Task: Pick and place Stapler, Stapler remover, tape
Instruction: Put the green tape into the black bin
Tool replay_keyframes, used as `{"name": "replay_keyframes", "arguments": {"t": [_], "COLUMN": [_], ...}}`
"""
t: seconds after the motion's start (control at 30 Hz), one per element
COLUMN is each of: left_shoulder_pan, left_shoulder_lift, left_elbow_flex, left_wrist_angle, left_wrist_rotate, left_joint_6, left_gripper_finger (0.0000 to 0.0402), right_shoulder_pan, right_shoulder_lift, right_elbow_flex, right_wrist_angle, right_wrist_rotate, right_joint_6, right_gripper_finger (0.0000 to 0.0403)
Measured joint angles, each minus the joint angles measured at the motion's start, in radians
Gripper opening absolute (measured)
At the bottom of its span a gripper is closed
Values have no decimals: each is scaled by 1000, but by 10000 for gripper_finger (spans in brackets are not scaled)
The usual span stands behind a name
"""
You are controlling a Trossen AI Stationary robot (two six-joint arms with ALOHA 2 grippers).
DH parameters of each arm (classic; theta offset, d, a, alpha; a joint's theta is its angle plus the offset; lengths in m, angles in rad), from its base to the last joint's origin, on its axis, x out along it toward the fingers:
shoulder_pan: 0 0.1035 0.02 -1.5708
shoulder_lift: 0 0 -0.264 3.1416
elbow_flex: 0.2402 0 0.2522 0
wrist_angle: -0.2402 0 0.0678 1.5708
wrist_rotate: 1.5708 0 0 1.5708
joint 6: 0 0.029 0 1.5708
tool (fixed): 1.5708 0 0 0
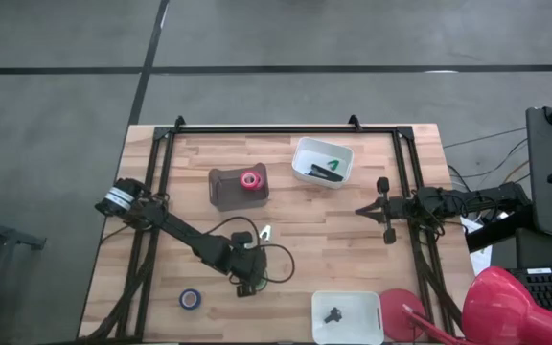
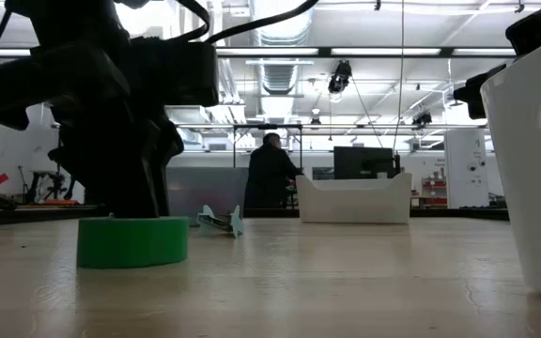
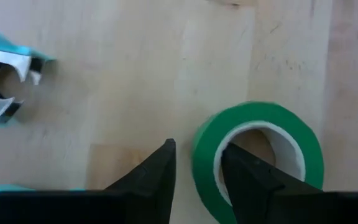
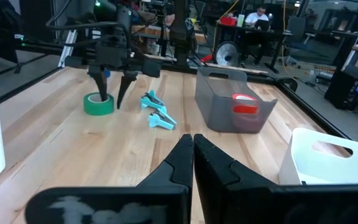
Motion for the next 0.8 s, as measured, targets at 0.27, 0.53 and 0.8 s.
{"name": "replay_keyframes", "arguments": {"t": [0.27,0.53,0.8], "left_shoulder_pan": [11,24,29], "left_shoulder_lift": [-6,-98,-294], "left_elbow_flex": [-1,29,77], "left_wrist_angle": [-8,-152,-377], "left_wrist_rotate": [-18,-98,-375], "left_joint_6": [32,60,82], "left_gripper_finger": [41,46,51], "right_shoulder_pan": [0,0,0], "right_shoulder_lift": [0,0,0], "right_elbow_flex": [0,0,0], "right_wrist_angle": [0,0,0], "right_wrist_rotate": [0,0,0], "right_joint_6": [0,-1,-2], "right_gripper_finger": [8,8,8]}}
